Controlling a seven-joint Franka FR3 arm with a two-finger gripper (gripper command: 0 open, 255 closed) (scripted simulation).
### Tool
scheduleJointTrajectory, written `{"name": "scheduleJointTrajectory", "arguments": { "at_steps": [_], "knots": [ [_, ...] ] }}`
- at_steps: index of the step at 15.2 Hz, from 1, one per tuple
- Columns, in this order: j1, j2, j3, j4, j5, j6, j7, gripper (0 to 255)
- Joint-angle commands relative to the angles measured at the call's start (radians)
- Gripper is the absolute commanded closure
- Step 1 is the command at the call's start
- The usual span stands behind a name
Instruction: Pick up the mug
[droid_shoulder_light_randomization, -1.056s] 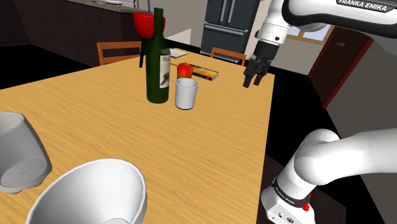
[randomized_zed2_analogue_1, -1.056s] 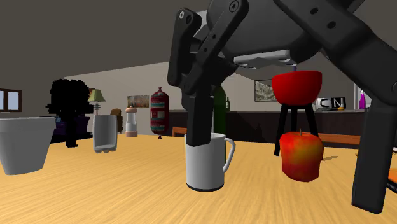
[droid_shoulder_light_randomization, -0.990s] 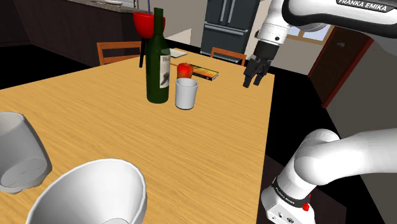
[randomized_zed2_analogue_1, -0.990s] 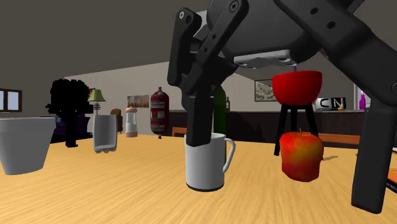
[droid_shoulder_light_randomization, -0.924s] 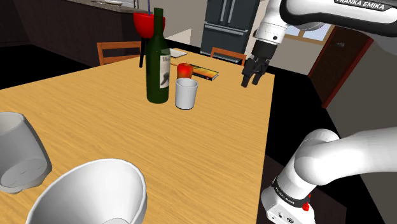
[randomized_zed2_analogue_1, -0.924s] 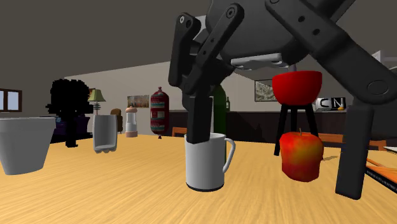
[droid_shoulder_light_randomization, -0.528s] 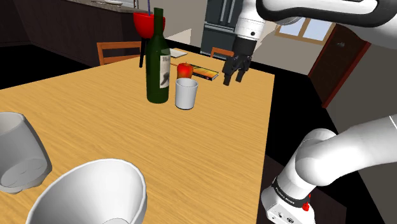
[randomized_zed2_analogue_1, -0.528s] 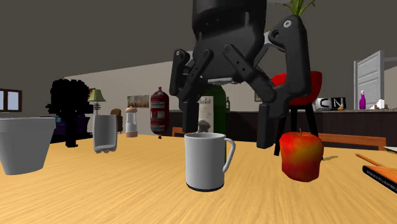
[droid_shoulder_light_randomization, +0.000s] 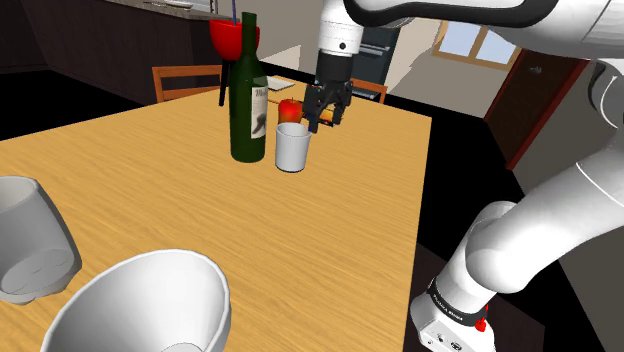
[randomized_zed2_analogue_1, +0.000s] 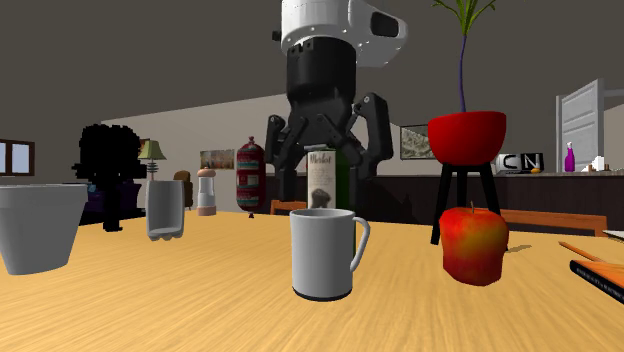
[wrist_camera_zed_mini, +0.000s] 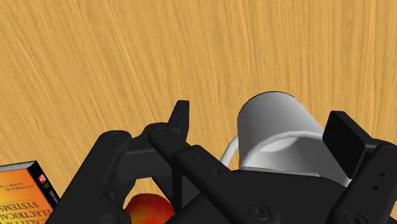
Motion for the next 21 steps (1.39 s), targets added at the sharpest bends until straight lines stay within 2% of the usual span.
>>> {"name": "scheduleJointTrajectory", "arguments": {
  "at_steps": [1, 7, 14, 16, 17, 21],
  "knots": [
    [0.012, 0.074, 0.038, 0.067, -0.016, -0.003, 0.041, 0],
    [0.052, 0.29, 0.124, 0.284, -0.093, -0.04, 0.143, 0],
    [0.052, 0.275, 0.122, 0.165, -0.089, 0.065, 0.143, 0],
    [0.052, 0.275, 0.122, 0.165, -0.089, 0.065, 0.143, 0],
    [0.052, 0.274, 0.121, 0.163, -0.089, 0.066, 0.142, 255],
    [0.051, 0.275, 0.121, 0.163, -0.089, 0.066, 0.142, 255]
  ]
}}
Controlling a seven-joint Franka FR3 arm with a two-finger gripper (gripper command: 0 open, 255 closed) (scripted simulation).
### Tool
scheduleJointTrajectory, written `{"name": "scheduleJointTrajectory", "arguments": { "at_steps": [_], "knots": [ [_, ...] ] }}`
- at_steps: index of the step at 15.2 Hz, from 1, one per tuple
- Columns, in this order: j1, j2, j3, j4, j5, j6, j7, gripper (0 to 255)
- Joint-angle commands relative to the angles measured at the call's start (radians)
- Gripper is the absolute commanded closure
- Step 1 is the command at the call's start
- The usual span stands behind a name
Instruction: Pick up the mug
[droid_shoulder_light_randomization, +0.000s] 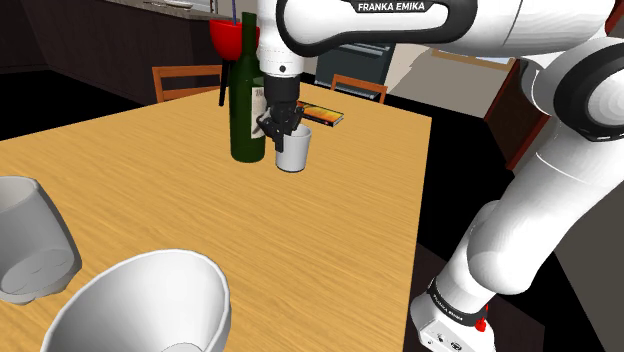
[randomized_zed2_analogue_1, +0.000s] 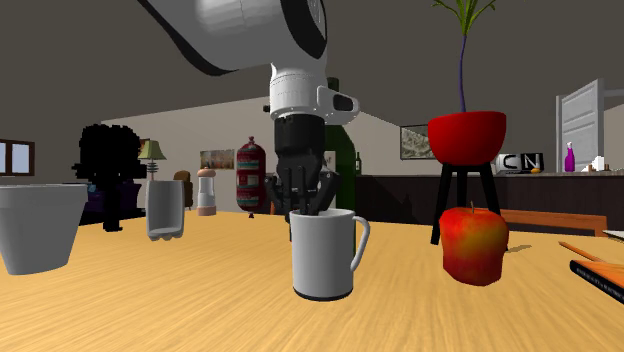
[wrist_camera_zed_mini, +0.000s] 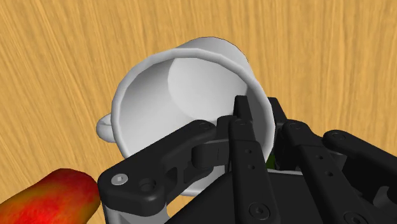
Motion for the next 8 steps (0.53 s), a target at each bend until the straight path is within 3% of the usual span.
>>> {"name": "scheduleJointTrajectory", "arguments": {
  "at_steps": [1, 8],
  "knots": [
    [0.0, 0.001, 0.0, 0.0, 0.0, 0.0, 0.0, 255],
    [0.0, 0.005, 0.001, 0.047, -0.001, -0.043, 0.001, 255]
  ]
}}
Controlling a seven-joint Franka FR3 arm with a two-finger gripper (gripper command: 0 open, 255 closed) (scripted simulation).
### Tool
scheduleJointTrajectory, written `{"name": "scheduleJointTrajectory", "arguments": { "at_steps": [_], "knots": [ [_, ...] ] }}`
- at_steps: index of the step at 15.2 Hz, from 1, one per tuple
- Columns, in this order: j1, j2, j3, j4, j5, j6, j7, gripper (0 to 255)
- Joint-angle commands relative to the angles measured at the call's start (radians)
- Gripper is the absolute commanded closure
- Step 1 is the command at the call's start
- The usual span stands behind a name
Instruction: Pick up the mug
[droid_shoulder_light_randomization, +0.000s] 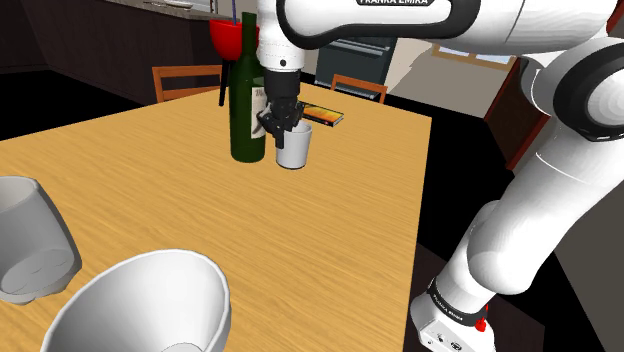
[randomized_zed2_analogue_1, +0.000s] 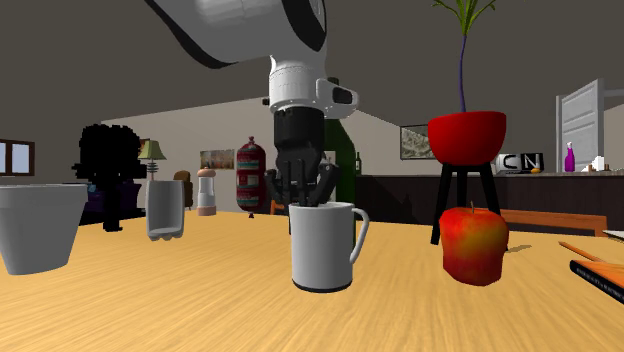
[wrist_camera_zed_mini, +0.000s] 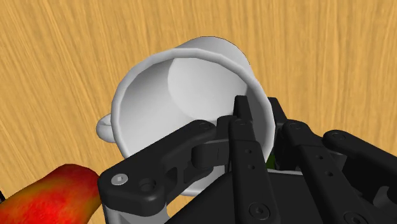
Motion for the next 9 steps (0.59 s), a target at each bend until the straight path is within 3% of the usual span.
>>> {"name": "scheduleJointTrajectory", "arguments": {
  "at_steps": [1, 9],
  "knots": [
    [0.0, 0.005, 0.0, 0.035, -0.002, -0.029, 0.0, 255],
    [0.001, 0.03, 0.003, 0.171, -0.009, -0.143, 0.001, 255]
  ]
}}
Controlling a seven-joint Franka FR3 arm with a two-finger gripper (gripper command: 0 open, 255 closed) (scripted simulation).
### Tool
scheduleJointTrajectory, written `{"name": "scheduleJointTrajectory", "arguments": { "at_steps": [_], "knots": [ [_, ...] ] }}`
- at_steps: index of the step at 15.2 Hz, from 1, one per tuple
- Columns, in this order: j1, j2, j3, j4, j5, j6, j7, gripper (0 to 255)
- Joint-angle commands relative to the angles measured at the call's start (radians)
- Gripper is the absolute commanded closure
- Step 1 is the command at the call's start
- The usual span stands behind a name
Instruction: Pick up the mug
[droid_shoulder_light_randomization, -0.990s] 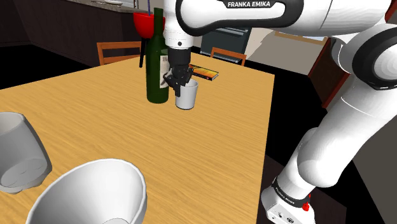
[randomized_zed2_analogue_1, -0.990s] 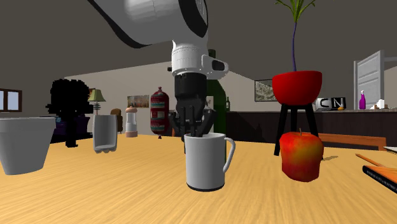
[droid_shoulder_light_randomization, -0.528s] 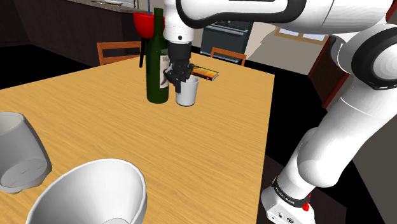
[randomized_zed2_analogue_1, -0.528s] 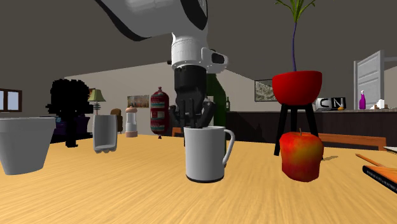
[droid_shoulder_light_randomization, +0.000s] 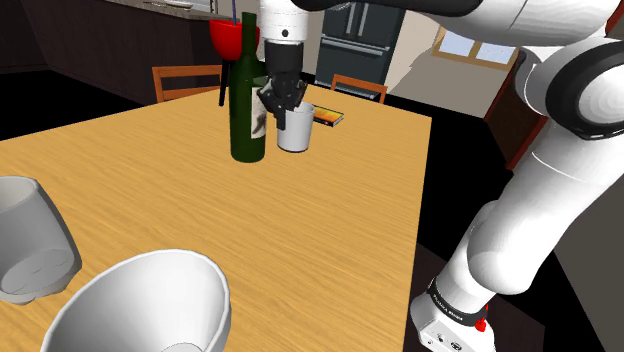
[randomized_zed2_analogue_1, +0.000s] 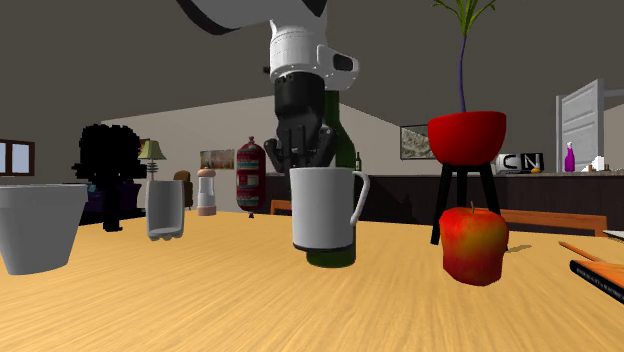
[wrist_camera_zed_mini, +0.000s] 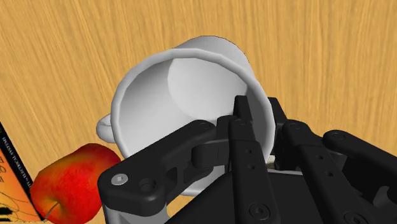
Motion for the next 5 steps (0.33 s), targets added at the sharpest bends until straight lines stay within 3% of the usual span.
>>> {"name": "scheduleJointTrajectory", "arguments": {
  "at_steps": [1, 5],
  "knots": [
    [0.001, 0.008, 0.001, 0.038, -0.002, -0.031, 0.001, 255],
    [0.002, 0.018, 0.003, 0.08, -0.006, -0.063, 0.003, 255]
  ]
}}
